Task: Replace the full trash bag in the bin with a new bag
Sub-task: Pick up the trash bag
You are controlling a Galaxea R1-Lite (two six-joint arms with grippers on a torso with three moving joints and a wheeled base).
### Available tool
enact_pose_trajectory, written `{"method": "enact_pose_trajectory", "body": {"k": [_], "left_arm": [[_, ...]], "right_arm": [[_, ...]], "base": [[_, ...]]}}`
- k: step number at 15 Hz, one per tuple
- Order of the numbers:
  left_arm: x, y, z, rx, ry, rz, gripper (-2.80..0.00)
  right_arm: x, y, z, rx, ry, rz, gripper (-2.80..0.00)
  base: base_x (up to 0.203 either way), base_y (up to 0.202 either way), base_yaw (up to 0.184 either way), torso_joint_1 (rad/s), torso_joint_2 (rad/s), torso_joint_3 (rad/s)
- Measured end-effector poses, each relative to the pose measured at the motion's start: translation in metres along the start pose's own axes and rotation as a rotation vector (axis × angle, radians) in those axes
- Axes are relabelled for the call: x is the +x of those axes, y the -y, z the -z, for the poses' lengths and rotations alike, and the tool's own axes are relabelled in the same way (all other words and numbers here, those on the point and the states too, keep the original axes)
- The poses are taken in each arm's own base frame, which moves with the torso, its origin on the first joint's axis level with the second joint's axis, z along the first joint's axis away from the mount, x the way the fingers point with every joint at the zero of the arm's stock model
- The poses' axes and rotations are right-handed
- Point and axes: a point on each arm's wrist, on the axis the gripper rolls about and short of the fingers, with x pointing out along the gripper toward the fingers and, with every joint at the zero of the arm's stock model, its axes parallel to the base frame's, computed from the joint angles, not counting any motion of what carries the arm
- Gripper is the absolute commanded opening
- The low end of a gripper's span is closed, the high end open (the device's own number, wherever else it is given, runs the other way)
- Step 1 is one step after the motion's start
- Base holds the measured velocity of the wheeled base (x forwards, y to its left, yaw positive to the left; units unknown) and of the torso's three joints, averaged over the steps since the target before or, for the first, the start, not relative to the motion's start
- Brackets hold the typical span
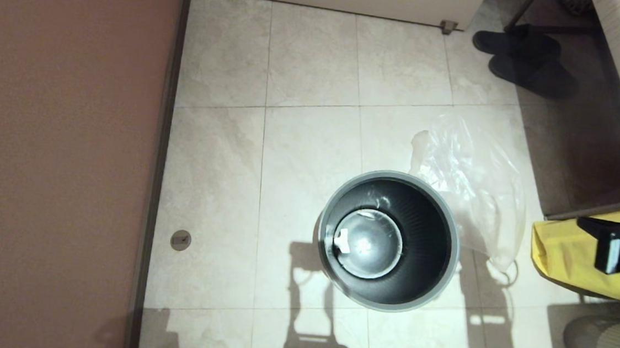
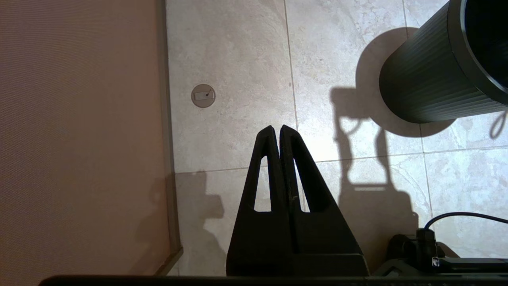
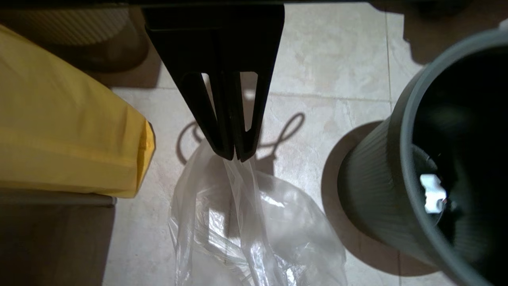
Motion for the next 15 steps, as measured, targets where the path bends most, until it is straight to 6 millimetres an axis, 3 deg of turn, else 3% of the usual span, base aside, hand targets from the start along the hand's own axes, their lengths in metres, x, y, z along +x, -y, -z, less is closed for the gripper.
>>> {"method": "enact_pose_trajectory", "body": {"k": [5,9,10,12,15], "left_arm": [[0.000,0.000,0.000,0.001,0.000,0.000,-2.80],[0.000,0.000,0.000,0.000,0.000,0.000,-2.80],[0.000,0.000,0.000,0.000,0.000,0.000,-2.80],[0.000,0.000,0.000,0.000,0.000,0.000,-2.80],[0.000,0.000,0.000,0.001,0.000,0.000,-2.80]], "right_arm": [[0.139,0.017,-0.001,0.041,-0.022,-0.007,-2.80],[0.212,0.032,-0.009,0.052,-0.012,-0.005,-2.80],[0.224,0.037,-0.012,0.054,-0.013,-0.004,0.00],[0.236,0.045,-0.014,0.064,-0.052,-0.009,0.00],[0.232,0.057,-0.014,0.118,-0.109,-0.030,0.00]], "base": [[0.000,0.000,0.000,0.000,0.00,0.000],[0.000,0.000,0.000,0.000,0.00,0.000],[0.000,0.000,0.000,0.000,0.00,0.000],[0.000,0.000,0.000,0.000,0.00,0.000],[0.000,0.000,0.000,0.000,0.00,0.000]]}}
